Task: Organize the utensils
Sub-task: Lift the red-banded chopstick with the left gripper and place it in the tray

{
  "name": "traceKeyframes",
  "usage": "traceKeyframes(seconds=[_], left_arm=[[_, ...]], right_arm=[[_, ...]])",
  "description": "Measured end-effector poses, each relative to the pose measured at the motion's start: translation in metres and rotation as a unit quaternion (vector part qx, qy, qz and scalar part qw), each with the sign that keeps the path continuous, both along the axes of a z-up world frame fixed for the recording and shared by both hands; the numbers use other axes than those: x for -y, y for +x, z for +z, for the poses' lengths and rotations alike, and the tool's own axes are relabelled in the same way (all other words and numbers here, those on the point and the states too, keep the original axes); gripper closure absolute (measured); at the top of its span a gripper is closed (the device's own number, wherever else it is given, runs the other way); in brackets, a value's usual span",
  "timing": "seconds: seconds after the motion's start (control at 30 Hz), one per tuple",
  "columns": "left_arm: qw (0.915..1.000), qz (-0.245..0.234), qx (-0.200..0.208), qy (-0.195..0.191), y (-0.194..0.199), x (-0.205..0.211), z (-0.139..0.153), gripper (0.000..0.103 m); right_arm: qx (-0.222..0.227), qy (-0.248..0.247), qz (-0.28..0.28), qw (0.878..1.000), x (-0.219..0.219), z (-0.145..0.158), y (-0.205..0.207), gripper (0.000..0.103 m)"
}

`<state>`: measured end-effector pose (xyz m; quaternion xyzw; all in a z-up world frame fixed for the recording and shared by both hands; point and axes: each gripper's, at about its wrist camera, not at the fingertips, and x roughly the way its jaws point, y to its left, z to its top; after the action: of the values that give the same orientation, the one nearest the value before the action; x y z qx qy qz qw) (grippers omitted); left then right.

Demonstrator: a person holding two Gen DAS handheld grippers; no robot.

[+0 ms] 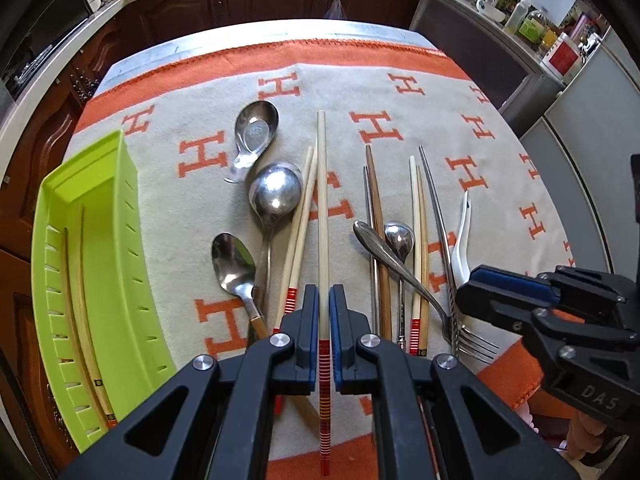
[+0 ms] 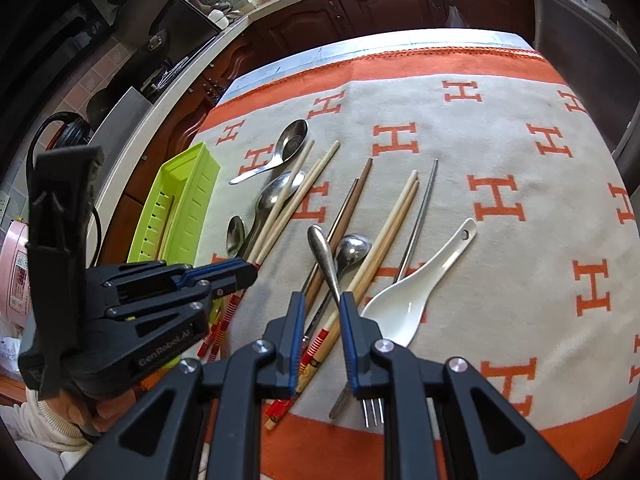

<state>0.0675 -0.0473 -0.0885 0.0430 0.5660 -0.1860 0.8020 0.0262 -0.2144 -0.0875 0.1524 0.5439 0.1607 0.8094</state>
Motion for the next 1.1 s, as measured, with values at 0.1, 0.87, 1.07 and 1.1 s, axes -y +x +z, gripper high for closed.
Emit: traceKeyframes(seconds=[0.1, 0.87, 1.07, 1.1], left_arm=[[0.9995, 0.023, 0.019, -0.012, -0.004, -0.021, 0.022, 0.1], [0.9886, 0.125, 0.035, -0.077, -0.018, -0.134, 0.03, 0.1], [0.9872, 0.132, 0.027, -0.085, -0.018, -0.141, 0.023, 0.1], [0.987, 0.133, 0.026, -0.086, -0.018, -0.143, 0.023, 0.099]], right_arm=[[-0.007, 0.003, 0.018, 1.0, -0.011, -0.001, 0.001, 0.086], [-0.077, -0.051, -0.016, 0.996, -0.054, -0.045, 0.03, 0.087], [-0.057, -0.051, -0.013, 0.997, -0.062, -0.043, 0.035, 0.093], [-0.055, -0.05, -0.01, 0.997, -0.064, -0.043, 0.037, 0.094]])
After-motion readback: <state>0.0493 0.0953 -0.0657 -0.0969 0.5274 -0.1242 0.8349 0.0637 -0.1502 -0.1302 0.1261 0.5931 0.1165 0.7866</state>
